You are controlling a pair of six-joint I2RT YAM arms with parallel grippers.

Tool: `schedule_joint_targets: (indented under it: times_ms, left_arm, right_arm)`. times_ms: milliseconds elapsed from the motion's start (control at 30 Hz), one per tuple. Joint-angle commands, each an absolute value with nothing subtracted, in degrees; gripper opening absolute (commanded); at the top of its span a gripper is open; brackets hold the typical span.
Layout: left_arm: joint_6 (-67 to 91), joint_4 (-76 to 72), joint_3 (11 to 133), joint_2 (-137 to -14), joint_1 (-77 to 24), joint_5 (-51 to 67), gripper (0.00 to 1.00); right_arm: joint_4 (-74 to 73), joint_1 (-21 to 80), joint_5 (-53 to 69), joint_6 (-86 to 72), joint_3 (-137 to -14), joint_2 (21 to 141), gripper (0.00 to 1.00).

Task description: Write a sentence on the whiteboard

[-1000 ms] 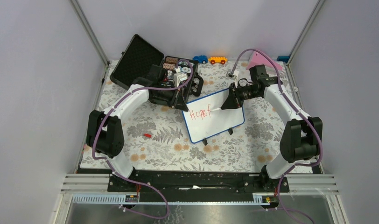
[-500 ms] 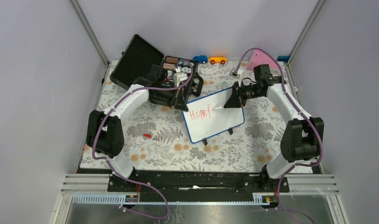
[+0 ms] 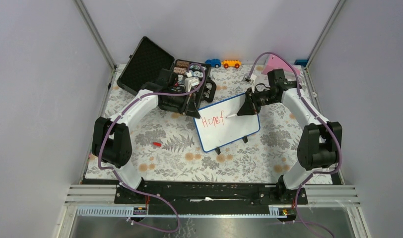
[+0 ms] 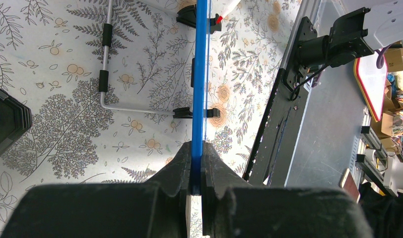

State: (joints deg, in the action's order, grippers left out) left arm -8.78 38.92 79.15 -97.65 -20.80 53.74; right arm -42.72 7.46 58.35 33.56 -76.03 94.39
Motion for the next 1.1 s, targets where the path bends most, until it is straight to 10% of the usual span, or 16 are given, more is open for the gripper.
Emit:
schedule_joint_targets:
  times_ms: [0, 1067]
  left_arm:
    - [-10.2, 38.67, 79.8, -97.89, -21.49, 52.78, 0.0]
    - [-10.29, 38.67, 79.88, -98.34, -21.53, 52.75, 0.0]
  right_arm:
    - [-41.63, 8.43, 58.13, 33.44, -78.56, 95.17, 0.0]
    - [-39.55, 8.46, 56.15, 32.78, -77.52, 96.26, 0.0]
